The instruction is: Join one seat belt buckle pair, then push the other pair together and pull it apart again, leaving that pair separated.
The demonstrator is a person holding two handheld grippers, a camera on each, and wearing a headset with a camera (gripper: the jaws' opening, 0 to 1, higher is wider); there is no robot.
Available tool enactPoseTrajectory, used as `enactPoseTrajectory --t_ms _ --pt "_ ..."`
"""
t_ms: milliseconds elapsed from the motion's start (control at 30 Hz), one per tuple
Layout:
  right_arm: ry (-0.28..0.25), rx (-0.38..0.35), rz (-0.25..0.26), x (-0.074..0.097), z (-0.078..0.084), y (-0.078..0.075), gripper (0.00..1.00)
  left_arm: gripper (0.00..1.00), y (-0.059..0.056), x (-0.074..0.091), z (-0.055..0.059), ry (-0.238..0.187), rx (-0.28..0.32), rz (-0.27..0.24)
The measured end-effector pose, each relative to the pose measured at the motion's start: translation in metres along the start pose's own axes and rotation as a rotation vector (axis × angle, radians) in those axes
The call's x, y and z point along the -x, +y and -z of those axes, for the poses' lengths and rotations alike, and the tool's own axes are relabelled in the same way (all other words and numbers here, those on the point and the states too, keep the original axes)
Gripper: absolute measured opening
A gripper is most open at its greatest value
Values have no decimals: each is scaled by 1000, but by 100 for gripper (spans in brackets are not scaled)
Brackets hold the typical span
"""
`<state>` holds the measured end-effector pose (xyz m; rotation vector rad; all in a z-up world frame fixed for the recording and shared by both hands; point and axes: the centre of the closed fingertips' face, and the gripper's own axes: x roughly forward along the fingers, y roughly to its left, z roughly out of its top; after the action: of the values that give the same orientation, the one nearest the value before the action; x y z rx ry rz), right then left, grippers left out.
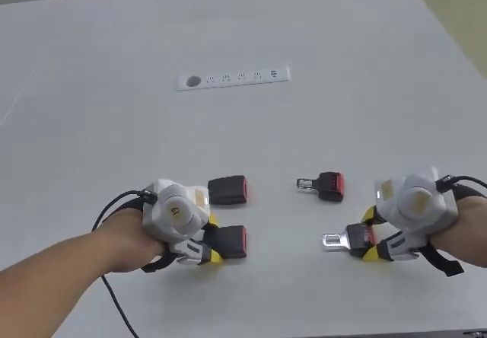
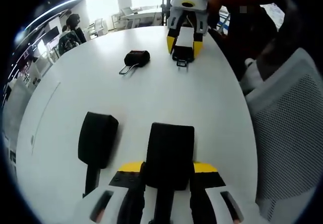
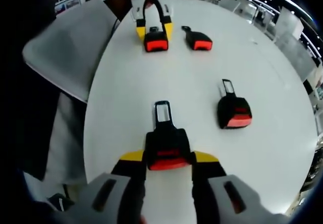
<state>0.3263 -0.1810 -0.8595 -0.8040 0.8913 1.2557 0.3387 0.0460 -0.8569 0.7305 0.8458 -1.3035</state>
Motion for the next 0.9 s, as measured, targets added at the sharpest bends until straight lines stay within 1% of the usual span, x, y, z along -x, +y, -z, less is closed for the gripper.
enactPoseTrajectory --t_ms 33,100,167,200,233,267,300,333,433,533,633,700,767,800,900 --pt "1 5 0 0 0 0 34 35 0 0 0 -1 1 0" --pt "1 39 2 0 -1 1 35 35 0 0 0 -3 3 -1" --pt "5 30 1 0 -2 1 36 35 0 0 0 -1 5 -1" --pt "9 33 11 0 -2 -1 39 35 0 0 0 1 5 -1" --pt "14 51 21 1 -3 -3 40 35 -1 0 0 6 6 -1" --pt "18 56 22 0 -4 -3 43 35 -1 0 0 8 6 0" --pt "17 81 23 0 -6 -3 43 35 -1 0 0 10 7 0" --pt "25 99 11 -1 -6 0 42 35 -1 0 0 11 7 1" --pt "25 124 9 -2 -9 2 39 35 0 0 0 14 5 3" --pt "22 124 10 -2 -10 2 35 35 -1 0 0 19 -1 5" --pt "18 103 6 -2 -9 1 36 35 -1 0 1 20 -4 6" --pt "16 101 4 -2 -8 1 37 35 -1 0 1 20 -6 6" --pt "15 66 -29 -2 -5 4 35 35 -1 0 1 22 -5 7" --pt "12 77 -28 -2 -5 3 35 35 -1 0 1 24 -6 8" --pt "14 68 -38 -3 -5 3 34 35 -1 0 0 31 -11 11"
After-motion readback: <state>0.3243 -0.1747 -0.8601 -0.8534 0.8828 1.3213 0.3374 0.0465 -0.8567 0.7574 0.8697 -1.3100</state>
